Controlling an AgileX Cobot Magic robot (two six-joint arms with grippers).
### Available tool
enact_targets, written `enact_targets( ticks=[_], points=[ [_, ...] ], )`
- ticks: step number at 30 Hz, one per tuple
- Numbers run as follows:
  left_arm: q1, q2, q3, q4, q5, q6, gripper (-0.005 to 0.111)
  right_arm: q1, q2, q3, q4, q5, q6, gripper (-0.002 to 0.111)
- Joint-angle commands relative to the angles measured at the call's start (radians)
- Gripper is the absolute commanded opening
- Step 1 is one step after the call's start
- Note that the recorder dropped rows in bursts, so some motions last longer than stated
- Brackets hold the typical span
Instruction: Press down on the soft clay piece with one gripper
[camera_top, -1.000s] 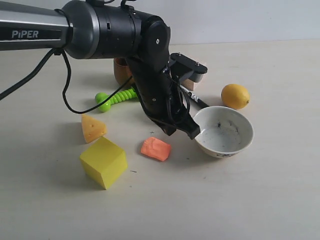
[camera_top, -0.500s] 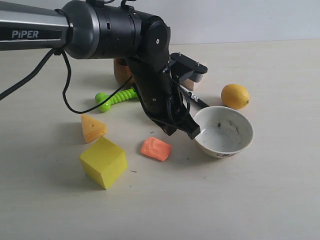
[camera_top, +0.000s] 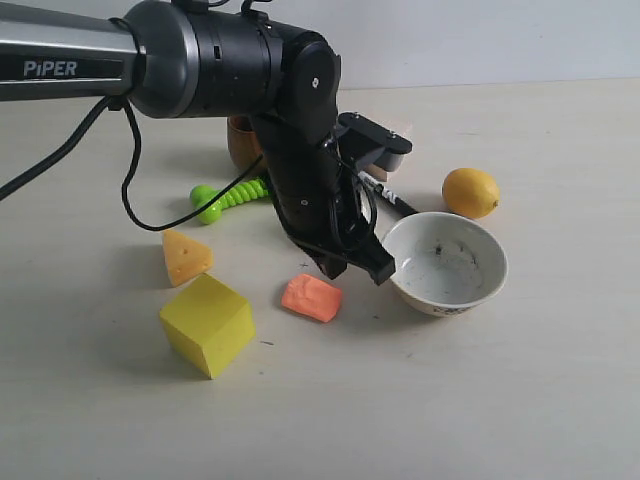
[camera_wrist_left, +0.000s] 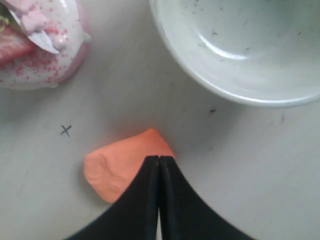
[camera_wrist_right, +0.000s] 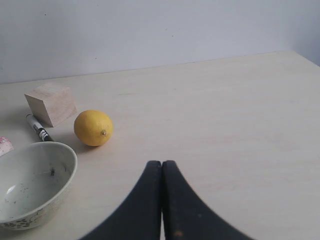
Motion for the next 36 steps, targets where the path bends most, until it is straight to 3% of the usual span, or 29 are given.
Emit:
enact_targets(
  ticks=[1, 13, 36],
  points=[
    [-0.004, -0.001, -0.009, 0.020, 0.018, 0.014, 0.000, -0.004, -0.006, 0.005, 0.000, -0.007, 0.001, 0.000],
    [-0.002, -0.001, -0.009, 0.023, -0.042, 0.002, 0.000, -0.004, -0.006, 0.005, 0.000, -0.007, 0.001, 0.000],
    [0.015, 0.057, -0.009, 0.099, -0.028, -0.004, 0.000, -0.004, -0.006, 0.005, 0.000, -0.007, 0.001, 0.000]
  ],
)
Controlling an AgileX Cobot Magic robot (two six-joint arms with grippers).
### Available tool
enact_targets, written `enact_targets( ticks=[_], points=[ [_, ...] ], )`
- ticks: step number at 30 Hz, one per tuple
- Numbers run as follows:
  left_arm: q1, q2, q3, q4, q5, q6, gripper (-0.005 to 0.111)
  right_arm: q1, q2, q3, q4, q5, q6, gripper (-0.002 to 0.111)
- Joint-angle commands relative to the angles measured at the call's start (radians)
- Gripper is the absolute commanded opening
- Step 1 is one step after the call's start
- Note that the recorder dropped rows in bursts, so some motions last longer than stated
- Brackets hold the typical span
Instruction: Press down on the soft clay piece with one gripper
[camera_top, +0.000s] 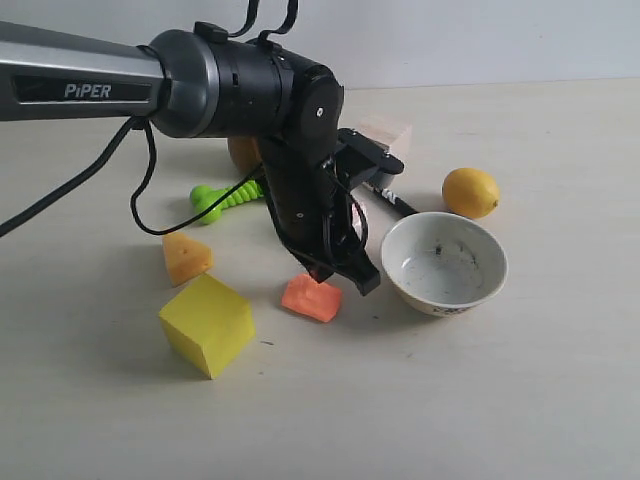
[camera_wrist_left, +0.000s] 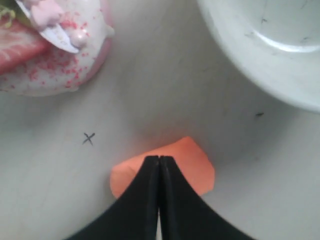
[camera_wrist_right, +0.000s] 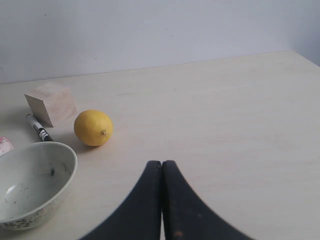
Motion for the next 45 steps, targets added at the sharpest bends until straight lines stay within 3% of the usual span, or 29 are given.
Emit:
enact_targets(
  ticks=[1, 28, 45],
  points=[
    [0.009, 0.000, -0.005, 0.025, 0.011, -0.005, 0.000, -0.004, -0.006, 0.005, 0.000, -0.007, 0.001, 0.000],
    [0.009, 0.038, -0.005, 0.037, 0.030, 0.085, 0.000, -0.004, -0.006, 0.005, 0.000, -0.005, 0.001, 0.000],
    [0.009, 0.100, -0.005, -0.038, 0.068, 0.127, 0.000, -0.004, -0.006, 0.005, 0.000, -0.005, 0.001, 0.000]
  ],
)
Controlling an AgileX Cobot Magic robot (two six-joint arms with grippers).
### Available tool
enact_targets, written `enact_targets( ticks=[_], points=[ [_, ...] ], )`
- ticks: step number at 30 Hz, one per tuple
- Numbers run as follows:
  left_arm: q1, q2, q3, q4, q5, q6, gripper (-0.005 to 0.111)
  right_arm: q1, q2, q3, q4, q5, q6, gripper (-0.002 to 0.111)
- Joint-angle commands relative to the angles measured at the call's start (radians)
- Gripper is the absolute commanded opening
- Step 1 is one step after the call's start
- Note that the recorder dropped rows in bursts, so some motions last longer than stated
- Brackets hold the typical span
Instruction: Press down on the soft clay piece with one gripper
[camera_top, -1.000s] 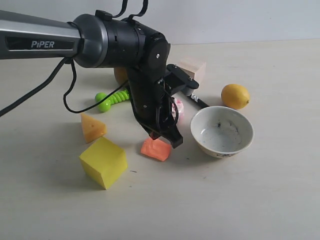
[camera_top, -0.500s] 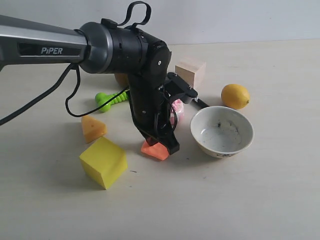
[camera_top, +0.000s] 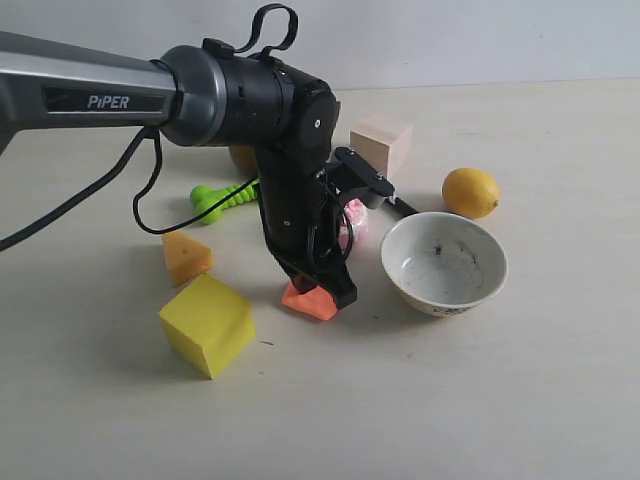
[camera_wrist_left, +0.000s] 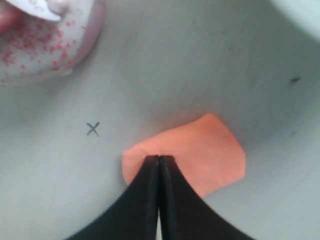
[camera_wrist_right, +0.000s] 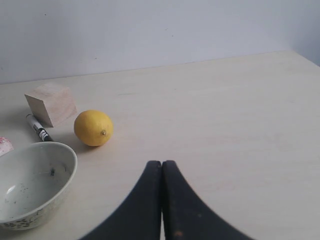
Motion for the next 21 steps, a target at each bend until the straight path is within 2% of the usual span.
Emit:
enact_targets(
  ticks=[1, 21],
  points=[
    [-0.004, 0.052, 0.008, -0.052, 0.012, 0.006, 0.000, -0.004, -0.006, 0.005, 0.000, -0.005, 0.001, 0.000],
    [-0.004, 0.082, 0.008, -0.062, 0.011, 0.015, 0.000, -0.004, -0.006, 0.005, 0.000, -0.005, 0.001, 0.000]
  ],
)
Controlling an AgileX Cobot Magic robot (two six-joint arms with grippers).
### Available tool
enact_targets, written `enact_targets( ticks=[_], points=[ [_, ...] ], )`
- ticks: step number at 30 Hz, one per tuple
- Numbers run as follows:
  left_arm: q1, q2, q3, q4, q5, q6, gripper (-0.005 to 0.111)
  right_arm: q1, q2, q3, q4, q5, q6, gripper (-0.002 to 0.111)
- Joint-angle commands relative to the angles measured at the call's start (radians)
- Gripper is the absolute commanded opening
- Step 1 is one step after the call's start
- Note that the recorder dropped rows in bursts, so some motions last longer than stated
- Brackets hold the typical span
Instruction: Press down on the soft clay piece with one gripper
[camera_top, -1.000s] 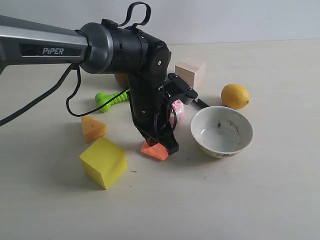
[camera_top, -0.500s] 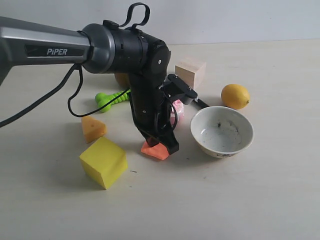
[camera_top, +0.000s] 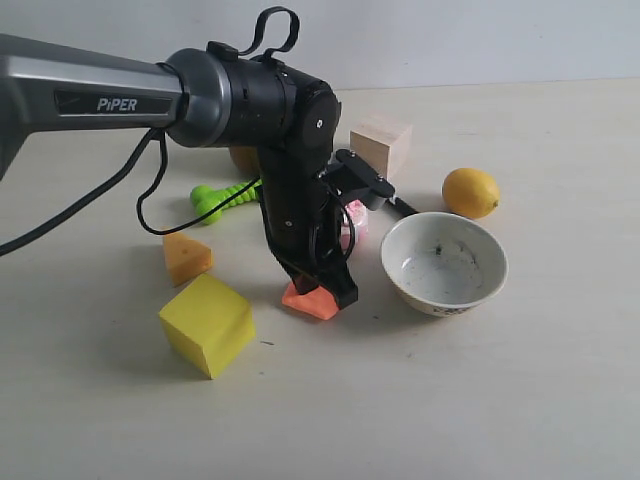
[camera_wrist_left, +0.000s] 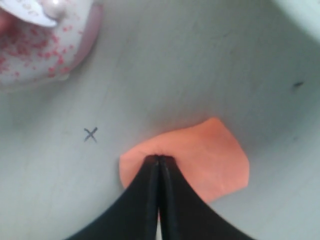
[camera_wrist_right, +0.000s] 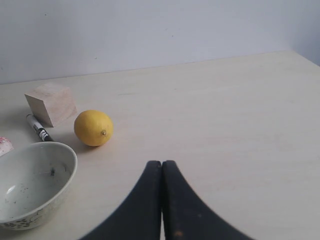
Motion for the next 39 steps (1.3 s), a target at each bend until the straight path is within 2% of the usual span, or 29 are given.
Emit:
enact_targets(
  ticks=[1, 26, 28, 29, 31, 39],
  points=[
    [-0.007, 0.055, 0.023, -0.047, -0.007, 0.004, 0.000, -0.004, -0.006, 0.005, 0.000, -0.005, 0.001, 0.000],
    [-0.007, 0.055, 0.023, -0.031, -0.021, 0.007, 0.001, -0.004, -0.006, 0.005, 0.000, -0.005, 0.001, 0.000],
    [-0.007, 0.055, 0.023, -0.029, -0.023, 0.007, 0.011, -0.004, -0.006, 0.005, 0.000, -0.005, 0.001, 0.000],
    [-0.007, 0.055, 0.023, -0.027, -0.028, 0.007, 0.021, -0.004, -0.006, 0.005, 0.000, -0.005, 0.001, 0.000],
    [-0.007, 0.055, 0.023, -0.027, -0.034, 0.007, 0.029, -0.004, -0.006, 0.005, 0.000, -0.005, 0.001, 0.000],
    [-0.007, 0.055, 0.023, -0.025, -0.044, -0.004, 0.030, -0.004, -0.006, 0.005, 0.000, -0.007, 0.001, 0.000]
  ],
)
